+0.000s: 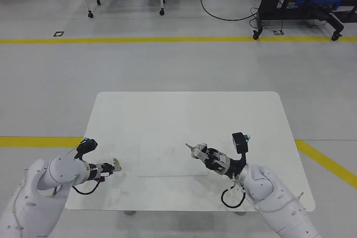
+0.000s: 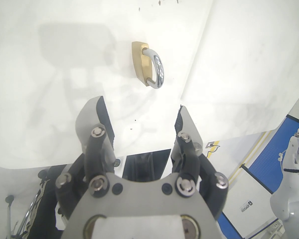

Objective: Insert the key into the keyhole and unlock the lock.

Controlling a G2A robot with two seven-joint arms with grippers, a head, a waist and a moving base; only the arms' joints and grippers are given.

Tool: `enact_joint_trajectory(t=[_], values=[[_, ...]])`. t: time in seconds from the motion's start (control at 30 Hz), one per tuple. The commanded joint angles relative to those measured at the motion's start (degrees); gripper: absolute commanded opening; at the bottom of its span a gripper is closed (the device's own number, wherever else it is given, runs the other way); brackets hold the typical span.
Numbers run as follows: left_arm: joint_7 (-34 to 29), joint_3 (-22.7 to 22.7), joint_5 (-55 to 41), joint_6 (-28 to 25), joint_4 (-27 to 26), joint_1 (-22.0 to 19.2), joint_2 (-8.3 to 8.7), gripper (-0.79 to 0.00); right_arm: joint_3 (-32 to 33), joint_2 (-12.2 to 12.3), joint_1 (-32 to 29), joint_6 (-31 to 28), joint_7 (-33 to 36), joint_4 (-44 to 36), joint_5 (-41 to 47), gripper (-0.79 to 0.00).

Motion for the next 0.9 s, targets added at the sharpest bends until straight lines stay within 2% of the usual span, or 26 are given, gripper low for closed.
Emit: enact_joint_trajectory(t=[0.0,0.17,0.2,0.23,0.27,0.4,0.47,0.73,0.87], values=[[-0.28,0.19,1.42,0.59,-0.24,-0.65,0.11,-0.234,0.0,0.0,0.0,0.0,0.0,0.0,0.0,-0.785],[-0.96,1.87,2.96,1.35,0.4,-3.17,0.03,-0.277,0.0,0.0,0.0,0.0,0.0,0.0,0.0,-0.785],[-1.13,2.4,3.09,1.39,0.84,-3.79,-0.03,-0.326,0.0,0.0,0.0,0.0,0.0,0.0,0.0,-0.785],[-1.45,3.0,3.18,1.33,1.31,-4.47,-0.1,-0.413,0.0,0.0,0.0,0.0,0.0,0.0,0.0,-0.785],[-1.59,3.59,3.4,1.35,1.78,-5.15,-0.17,-0.428,0.0,0.0,0.0,0.0,0.0,0.0,0.0,-0.785],[-2.19,5.95,4.02,1.98,3.6,-7.29,-0.52,-0.443,0.0,0.0,0.0,0.0,0.0,0.0,0.0,-0.785],[-2.22,6.71,4.0,2.18,4.32,-7.99,-0.65,-0.416,0.0,0.0,0.0,0.0,0.0,0.0,0.0,-0.785],[-1.8,7.86,3.97,2.39,6.69,-9.3,-0.84,-0.502,0.0,0.0,0.0,0.0,0.0,0.0,0.0,-0.785],[-1.49,8.42,4.48,2.57,8.12,-10.17,-0.92,-0.508,0.0,0.0,0.0,0.0,0.0,0.0,0.0,-0.785]])
